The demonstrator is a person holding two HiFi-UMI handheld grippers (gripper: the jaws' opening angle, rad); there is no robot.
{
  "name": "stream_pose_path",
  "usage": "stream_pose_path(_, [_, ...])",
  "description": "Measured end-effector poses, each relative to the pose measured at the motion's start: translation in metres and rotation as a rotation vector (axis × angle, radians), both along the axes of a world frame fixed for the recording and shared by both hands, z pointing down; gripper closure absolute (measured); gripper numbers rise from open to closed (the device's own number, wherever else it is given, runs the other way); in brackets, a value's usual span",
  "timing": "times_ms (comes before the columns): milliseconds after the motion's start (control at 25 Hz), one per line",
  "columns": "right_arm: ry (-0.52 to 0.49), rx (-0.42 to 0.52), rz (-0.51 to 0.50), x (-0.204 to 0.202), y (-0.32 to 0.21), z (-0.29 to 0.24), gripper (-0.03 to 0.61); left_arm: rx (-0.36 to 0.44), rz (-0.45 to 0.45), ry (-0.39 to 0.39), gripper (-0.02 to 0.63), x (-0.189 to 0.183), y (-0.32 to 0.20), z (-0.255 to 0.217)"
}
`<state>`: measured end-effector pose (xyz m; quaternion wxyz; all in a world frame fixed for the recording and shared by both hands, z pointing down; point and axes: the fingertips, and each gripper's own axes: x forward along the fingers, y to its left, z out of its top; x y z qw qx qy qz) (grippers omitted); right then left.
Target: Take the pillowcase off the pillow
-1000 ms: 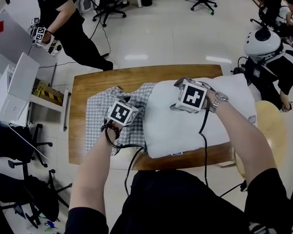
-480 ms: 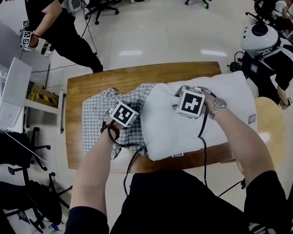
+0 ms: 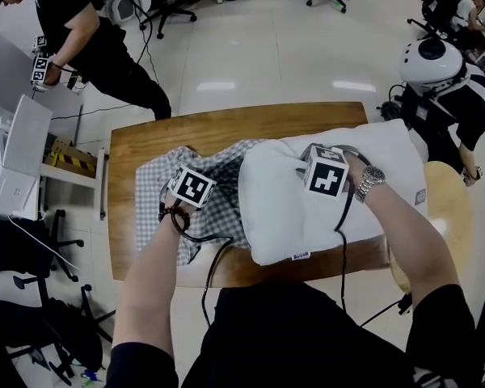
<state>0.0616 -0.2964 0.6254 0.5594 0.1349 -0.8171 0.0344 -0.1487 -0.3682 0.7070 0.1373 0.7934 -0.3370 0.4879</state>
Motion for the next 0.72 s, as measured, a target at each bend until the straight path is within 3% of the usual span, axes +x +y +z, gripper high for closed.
stream_pose_path(80, [0.006,0.0,-0.005,0.005,0.004,0.0,0.538,0.043,-0.003,0.003,0.604,-0.001,-0.006,-0.01])
stream_pose_path(240, [0.007,0.015,-0.009,0.014,0.01,-0.004,0.541,-0.048,-0.081,-0.054,0.604,-0.023,0.01,0.009])
stream_pose_path(400, [0.006,0.028,-0.005,0.02,0.014,-0.01,0.548,-0.042,-0.124,-0.072,0.605,-0.036,0.01,0.007])
stream_pose_path(600, [0.023,0.046,0.016,0.028,0.019,-0.01,0.552,0.111,-0.127,-0.043,0.606,-0.042,-0.007,-0.025])
stream_pose_path(720, [0.036,0.061,0.038,0.033,0.02,-0.01,0.555,0.157,-0.148,-0.035,0.606,-0.058,-0.01,-0.034])
